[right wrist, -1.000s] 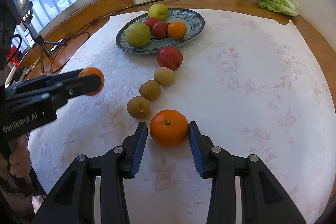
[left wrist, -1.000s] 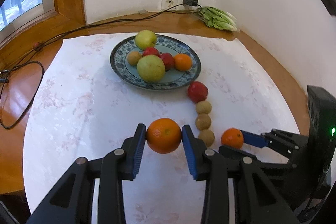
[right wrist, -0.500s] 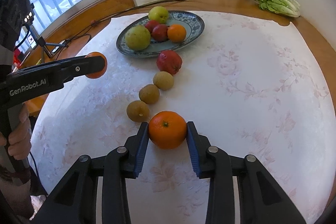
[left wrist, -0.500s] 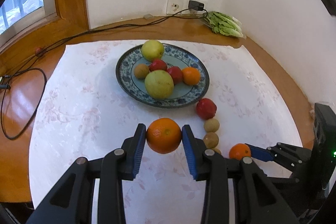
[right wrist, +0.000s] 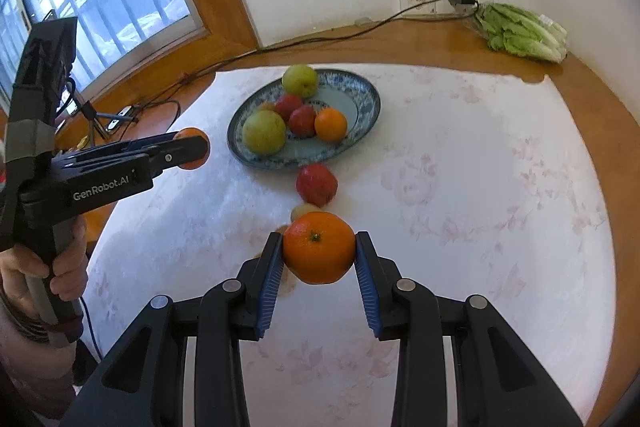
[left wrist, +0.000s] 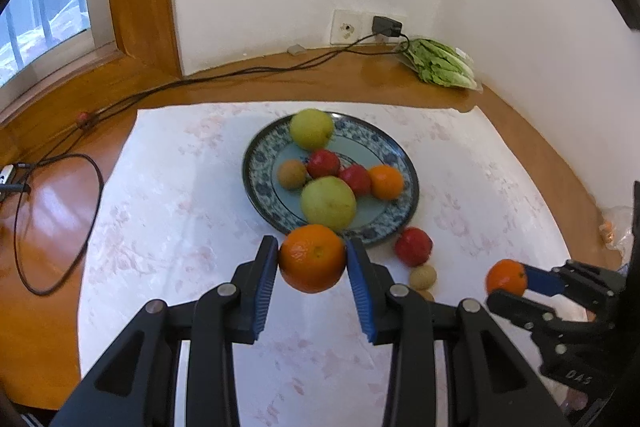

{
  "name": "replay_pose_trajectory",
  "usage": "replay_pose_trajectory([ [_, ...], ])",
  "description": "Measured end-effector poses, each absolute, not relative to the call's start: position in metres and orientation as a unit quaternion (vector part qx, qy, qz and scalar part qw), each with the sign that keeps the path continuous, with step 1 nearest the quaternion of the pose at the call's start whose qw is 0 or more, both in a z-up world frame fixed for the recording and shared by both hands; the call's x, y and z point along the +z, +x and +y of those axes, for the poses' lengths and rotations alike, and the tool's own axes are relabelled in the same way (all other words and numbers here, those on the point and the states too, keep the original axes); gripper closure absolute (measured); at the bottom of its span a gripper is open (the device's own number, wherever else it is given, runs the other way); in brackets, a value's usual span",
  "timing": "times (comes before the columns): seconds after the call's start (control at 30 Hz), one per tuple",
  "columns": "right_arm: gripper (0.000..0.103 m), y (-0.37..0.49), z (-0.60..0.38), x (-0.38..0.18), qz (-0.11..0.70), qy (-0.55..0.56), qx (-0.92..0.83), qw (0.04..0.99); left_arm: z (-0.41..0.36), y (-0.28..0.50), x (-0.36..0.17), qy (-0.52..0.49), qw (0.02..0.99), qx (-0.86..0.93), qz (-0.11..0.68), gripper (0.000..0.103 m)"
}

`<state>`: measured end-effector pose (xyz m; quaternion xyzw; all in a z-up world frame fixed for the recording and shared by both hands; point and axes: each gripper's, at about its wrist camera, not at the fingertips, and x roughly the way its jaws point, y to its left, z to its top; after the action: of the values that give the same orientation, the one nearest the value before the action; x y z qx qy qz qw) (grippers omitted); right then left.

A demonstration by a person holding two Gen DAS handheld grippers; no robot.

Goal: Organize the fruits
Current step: 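Carry both oranges over the plate with both tools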

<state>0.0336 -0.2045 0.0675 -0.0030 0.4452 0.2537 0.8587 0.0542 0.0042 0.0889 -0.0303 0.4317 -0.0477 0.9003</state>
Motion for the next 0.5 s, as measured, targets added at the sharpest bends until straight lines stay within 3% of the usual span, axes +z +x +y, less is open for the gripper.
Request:
replay_pose_trajectory([
  [0.5, 0.067, 0.072, -0.195, 0.094, 0.422, -0.007, 0.240, 0.874, 0.022, 0.081, 0.089, -0.022, 0.902, -0.030, 0.430, 0.066],
])
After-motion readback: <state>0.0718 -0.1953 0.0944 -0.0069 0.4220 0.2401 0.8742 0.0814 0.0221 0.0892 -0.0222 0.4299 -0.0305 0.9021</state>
